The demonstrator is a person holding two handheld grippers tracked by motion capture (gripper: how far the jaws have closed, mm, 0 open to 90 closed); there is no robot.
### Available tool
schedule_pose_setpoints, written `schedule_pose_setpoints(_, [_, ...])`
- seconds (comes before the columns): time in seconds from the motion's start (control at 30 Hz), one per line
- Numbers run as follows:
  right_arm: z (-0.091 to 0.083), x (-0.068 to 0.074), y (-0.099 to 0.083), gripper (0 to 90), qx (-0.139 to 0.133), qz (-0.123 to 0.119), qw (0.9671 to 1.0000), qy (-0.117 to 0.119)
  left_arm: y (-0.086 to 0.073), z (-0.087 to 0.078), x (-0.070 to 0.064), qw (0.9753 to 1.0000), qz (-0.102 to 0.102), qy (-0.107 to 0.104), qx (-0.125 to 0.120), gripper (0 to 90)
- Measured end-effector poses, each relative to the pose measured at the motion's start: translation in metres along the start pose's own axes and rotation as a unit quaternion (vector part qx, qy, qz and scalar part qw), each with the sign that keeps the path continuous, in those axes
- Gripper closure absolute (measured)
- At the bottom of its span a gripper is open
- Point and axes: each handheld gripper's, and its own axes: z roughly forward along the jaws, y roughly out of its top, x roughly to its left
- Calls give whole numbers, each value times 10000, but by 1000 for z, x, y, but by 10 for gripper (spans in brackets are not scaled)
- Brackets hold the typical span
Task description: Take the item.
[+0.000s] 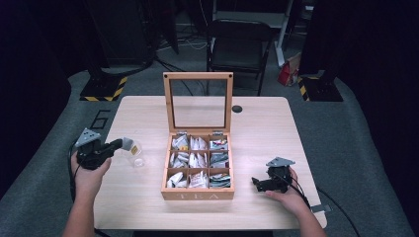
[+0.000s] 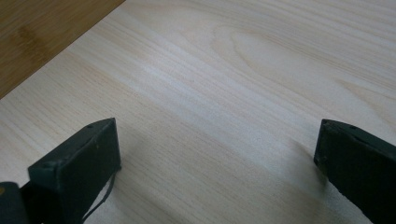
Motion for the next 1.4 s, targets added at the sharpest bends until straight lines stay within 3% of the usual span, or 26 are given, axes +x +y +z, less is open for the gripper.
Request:
schedule_pose_setpoints(0.67, [0, 0, 0, 0, -1, 2, 10000, -2, -9, 19, -4, 9991, 148, 12, 401, 888])
schedule_pose_setpoints(1.17, [0, 0, 0, 0, -2, -9, 10000, 0, -10, 22, -5, 9993, 96, 35, 352, 733])
schedule_pose_setpoints(1.4, [0, 0, 0, 0, -2, -12, 10000, -1, -9, 20, -8, 9996, 12, -113, 265, 694])
